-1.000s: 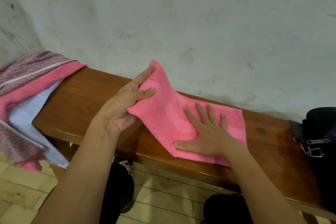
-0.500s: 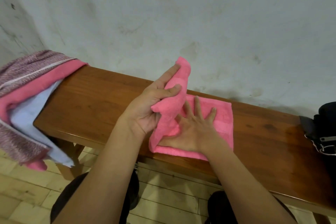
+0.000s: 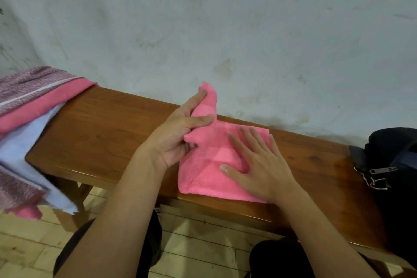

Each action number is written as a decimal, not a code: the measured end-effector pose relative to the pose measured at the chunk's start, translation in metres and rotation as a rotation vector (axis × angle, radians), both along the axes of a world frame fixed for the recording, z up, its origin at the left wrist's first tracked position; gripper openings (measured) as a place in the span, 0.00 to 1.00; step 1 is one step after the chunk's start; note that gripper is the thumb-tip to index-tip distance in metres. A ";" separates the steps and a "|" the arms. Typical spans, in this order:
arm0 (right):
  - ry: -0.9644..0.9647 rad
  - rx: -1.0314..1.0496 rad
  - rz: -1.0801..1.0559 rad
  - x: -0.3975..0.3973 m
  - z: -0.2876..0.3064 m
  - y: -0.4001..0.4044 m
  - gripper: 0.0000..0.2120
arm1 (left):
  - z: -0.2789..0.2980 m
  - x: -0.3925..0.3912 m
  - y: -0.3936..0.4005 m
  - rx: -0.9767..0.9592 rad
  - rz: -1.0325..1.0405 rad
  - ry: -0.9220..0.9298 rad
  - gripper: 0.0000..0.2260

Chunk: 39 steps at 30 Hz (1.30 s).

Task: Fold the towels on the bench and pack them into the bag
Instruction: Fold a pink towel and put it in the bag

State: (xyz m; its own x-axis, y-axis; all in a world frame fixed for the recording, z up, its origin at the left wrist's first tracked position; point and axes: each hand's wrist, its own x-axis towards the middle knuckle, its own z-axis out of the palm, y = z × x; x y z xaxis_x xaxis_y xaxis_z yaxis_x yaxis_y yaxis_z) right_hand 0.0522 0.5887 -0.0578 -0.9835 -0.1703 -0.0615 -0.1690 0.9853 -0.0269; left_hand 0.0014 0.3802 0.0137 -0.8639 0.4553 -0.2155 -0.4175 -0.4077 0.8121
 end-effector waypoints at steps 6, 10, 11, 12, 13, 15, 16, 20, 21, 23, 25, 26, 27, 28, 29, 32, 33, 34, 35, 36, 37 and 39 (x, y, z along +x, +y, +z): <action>-0.083 -0.043 -0.111 0.007 -0.003 0.029 0.40 | -0.005 0.012 0.032 -0.251 -0.146 0.137 0.36; -0.059 -0.097 -0.100 0.009 -0.005 0.027 0.41 | -0.009 0.024 0.053 -0.427 -0.239 0.246 0.38; -0.055 -0.098 -0.102 0.009 -0.006 0.028 0.40 | -0.012 0.024 0.058 -0.448 -0.256 0.256 0.39; -0.056 -0.099 -0.102 0.009 -0.007 0.029 0.40 | -0.015 0.024 0.061 -0.472 -0.267 0.271 0.40; -0.056 -0.102 -0.102 0.008 -0.008 0.030 0.39 | -0.017 0.023 0.065 -0.500 -0.275 0.292 0.40; -0.056 -0.106 -0.103 0.007 -0.011 0.031 0.38 | -0.020 0.021 0.073 -0.565 -0.274 0.325 0.41; -0.052 -0.110 -0.102 0.006 -0.012 0.032 0.38 | -0.021 0.020 0.077 -0.597 -0.274 0.323 0.41; -0.004 -0.202 -0.092 0.006 -0.014 0.038 0.39 | -0.030 0.017 0.089 -0.692 -0.265 0.298 0.39; 0.019 -0.207 -0.099 0.008 -0.013 0.042 0.39 | -0.032 0.017 0.092 -0.706 -0.263 0.295 0.38; 0.066 -0.182 -0.114 0.011 -0.011 0.047 0.40 | -0.033 0.018 0.094 -0.736 -0.258 0.286 0.37; 0.067 -0.150 -0.125 0.014 -0.011 0.054 0.40 | -0.033 0.019 0.098 -0.774 -0.247 0.290 0.36; 0.051 -0.135 -0.128 0.016 -0.011 0.056 0.39 | -0.032 0.020 0.099 -0.795 -0.241 0.295 0.35; 0.030 -0.126 -0.132 0.017 -0.012 0.058 0.36 | -0.032 0.021 0.101 -0.817 -0.236 0.302 0.35; 0.006 -0.122 -0.138 0.017 -0.013 0.059 0.33 | -0.032 0.021 0.103 -0.838 -0.233 0.311 0.34; -0.014 -0.120 -0.145 0.018 -0.015 0.059 0.32 | -0.031 0.021 0.106 -0.858 -0.233 0.317 0.34; -0.031 -0.087 -0.157 0.018 -0.018 0.059 0.32 | -0.028 0.023 0.114 -0.941 -0.232 0.405 0.33; -0.028 -0.078 -0.157 0.018 -0.019 0.059 0.32 | -0.027 0.024 0.118 -0.985 -0.233 0.467 0.33; -0.022 -0.078 -0.156 0.018 -0.019 0.059 0.33 | -0.027 0.026 0.122 -1.019 -0.231 0.518 0.33; -0.020 -0.081 -0.153 0.018 -0.019 0.060 0.35 | -0.027 0.027 0.126 -1.042 -0.228 0.550 0.33; -0.025 -0.080 -0.148 0.018 -0.019 0.059 0.37 | -0.027 0.028 0.130 -1.060 -0.221 0.573 0.33; -0.033 -0.071 -0.140 0.018 -0.020 0.060 0.38 | -0.028 0.028 0.134 -1.075 -0.221 0.590 0.34; -0.022 -0.058 -0.119 0.018 -0.021 0.061 0.41 | -0.030 0.031 0.139 -1.095 -0.226 0.613 0.35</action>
